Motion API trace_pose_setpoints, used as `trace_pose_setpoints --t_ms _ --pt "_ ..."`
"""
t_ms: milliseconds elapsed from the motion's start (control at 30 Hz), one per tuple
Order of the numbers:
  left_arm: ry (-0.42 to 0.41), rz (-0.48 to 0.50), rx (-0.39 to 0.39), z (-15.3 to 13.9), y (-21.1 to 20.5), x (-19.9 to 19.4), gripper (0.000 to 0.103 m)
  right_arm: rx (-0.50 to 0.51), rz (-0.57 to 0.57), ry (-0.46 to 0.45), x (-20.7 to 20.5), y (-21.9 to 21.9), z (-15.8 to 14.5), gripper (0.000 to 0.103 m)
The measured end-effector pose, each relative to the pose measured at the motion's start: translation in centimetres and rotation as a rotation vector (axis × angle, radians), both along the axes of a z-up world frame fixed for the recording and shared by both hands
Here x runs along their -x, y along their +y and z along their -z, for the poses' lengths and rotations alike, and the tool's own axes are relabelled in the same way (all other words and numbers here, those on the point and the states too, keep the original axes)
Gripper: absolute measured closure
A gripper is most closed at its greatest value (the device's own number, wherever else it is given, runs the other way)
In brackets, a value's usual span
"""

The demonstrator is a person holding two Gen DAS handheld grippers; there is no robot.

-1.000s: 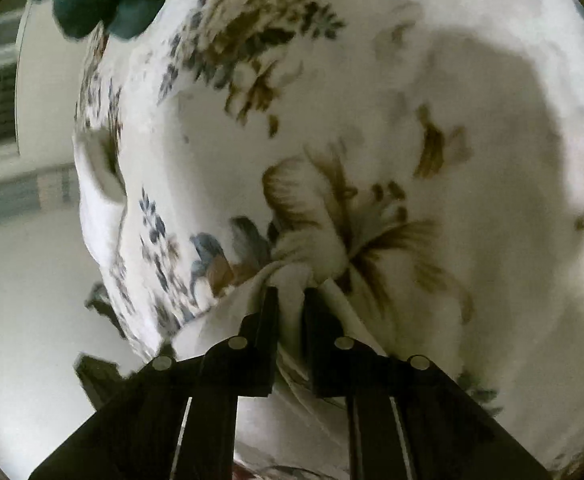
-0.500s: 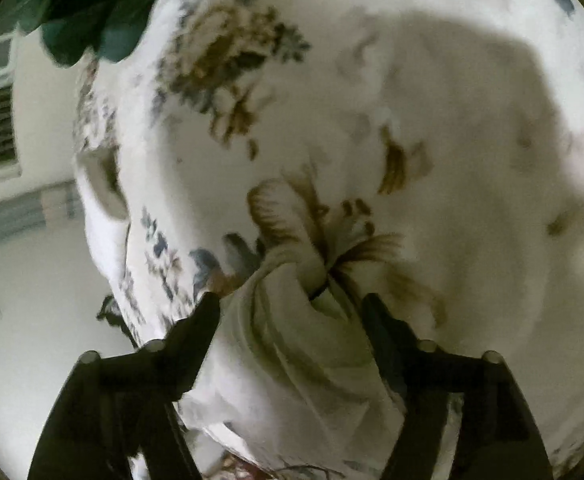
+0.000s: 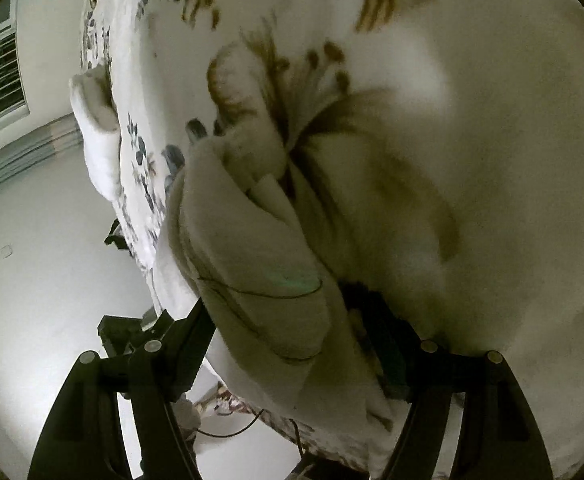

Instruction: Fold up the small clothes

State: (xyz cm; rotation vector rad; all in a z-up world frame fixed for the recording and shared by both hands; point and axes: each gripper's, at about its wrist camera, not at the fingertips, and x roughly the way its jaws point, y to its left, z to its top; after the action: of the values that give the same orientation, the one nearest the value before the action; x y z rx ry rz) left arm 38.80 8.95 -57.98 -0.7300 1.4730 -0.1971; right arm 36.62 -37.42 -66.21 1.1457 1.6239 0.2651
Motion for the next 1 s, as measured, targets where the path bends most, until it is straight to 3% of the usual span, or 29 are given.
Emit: trace_pose_setpoints --t_ms 200,400,500,533,600,633,667,700,800,1000 --pt "0.001 0.038 -0.056 -0.8 0.1 0.3 0.037 -0.029 -0.018 0.006 -0.3 0.4 0.6 0.027" --pt "0.039 0.027 0.073 2.6 -0.1 -0.1 0.034 -0.061 -0.033 0.007 -0.7 1.0 1.2 0.027" --pt "0.015 0.004 0.116 2.5 -0.1 -0.2 0.034 -0.097 -0.029 0.005 -0.6 1.0 1.5 0.027" --pt "0.003 -0.004 0.13 2.3 -0.1 -0.2 0.037 -0.107 -0.028 0.004 -0.5 1.0 1.6 0.027" --pt "-0.022 -0.015 0.171 1.9 -0.3 -0.3 0.062 -0.122 -0.028 -0.002 -0.5 1.4 1.8 0.027" --pt "-0.025 -0.015 0.175 1.7 -0.5 -0.4 0.069 -0.119 -0.026 -0.009 -0.5 1.5 1.7 0.029" --pt "-0.035 -0.016 0.181 1.4 -0.6 -0.5 0.073 -0.117 -0.022 -0.019 -0.5 1.6 1.6 0.047" --pt "-0.052 -0.017 0.175 0.9 -0.7 -0.6 0.075 -0.116 -0.031 -0.032 -0.5 1.9 1.5 0.076" --pt "-0.075 -0.033 0.173 0.0 -0.7 -0.8 0.078 -0.098 -0.02 -0.052 -0.4 2.4 0.8 0.085" --pt "-0.118 -0.01 0.172 -3.4 -0.4 -1.4 0.08 -0.039 -0.018 -0.111 -1.0 3.9 -3.6 0.087"
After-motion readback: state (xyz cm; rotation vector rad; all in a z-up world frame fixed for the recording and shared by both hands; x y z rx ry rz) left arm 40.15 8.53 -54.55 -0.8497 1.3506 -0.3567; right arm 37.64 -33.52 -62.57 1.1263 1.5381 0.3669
